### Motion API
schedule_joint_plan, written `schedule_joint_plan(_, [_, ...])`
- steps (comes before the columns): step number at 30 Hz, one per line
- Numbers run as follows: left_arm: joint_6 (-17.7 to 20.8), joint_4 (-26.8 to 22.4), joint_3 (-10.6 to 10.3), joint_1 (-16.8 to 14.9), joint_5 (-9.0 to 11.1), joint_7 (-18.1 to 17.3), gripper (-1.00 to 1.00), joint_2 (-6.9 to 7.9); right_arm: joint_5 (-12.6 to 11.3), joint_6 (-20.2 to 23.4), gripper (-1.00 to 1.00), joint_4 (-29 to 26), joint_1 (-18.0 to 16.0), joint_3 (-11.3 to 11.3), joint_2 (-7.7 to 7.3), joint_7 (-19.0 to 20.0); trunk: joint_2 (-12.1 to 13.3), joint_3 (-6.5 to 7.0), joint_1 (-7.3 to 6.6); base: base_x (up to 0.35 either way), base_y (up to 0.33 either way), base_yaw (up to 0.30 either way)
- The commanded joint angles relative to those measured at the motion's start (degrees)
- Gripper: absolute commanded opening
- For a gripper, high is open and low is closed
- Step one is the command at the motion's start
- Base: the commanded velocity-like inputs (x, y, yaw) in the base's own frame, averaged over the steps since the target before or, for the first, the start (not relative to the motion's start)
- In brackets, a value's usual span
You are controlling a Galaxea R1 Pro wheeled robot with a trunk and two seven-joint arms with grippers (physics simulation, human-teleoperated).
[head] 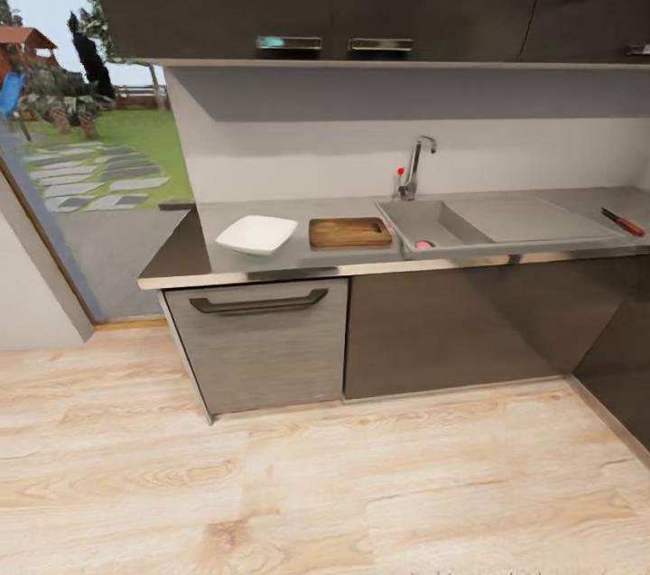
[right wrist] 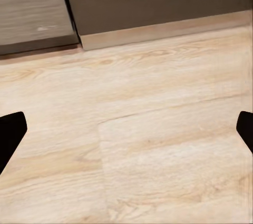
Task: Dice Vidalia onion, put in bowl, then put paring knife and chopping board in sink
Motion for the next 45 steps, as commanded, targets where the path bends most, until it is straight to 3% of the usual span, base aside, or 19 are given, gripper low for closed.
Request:
schedule_joint_plan(1, [-0.14, -0.04, 0.00, 0.01, -0.02, 0.15, 1.00, 0.00, 0.24, -0.08, 1.00, 0.00, -0.03, -0.49, 0.01, 0.27, -0.02, 0.02, 0.00, 0.000, -0.268, -0.214])
schedule_joint_plan(20, [-0.14, -0.04, -0.08, 0.01, 0.16, -0.01, 1.00, 0.00, 0.20, 0.00, 1.00, 0.00, -0.03, -0.57, -0.25, 0.18, -0.02, 0.74, 0.00, 0.000, -0.095, -0.123])
schedule_joint_plan(45, [-0.05, 0.14, -0.09, 0.01, 0.16, -0.02, 1.00, 0.00, 0.24, 0.02, 1.00, 0.00, -0.03, -0.55, -0.27, 0.18, 10.00, 5.23, -5.49, 0.000, 0.000, 0.000])
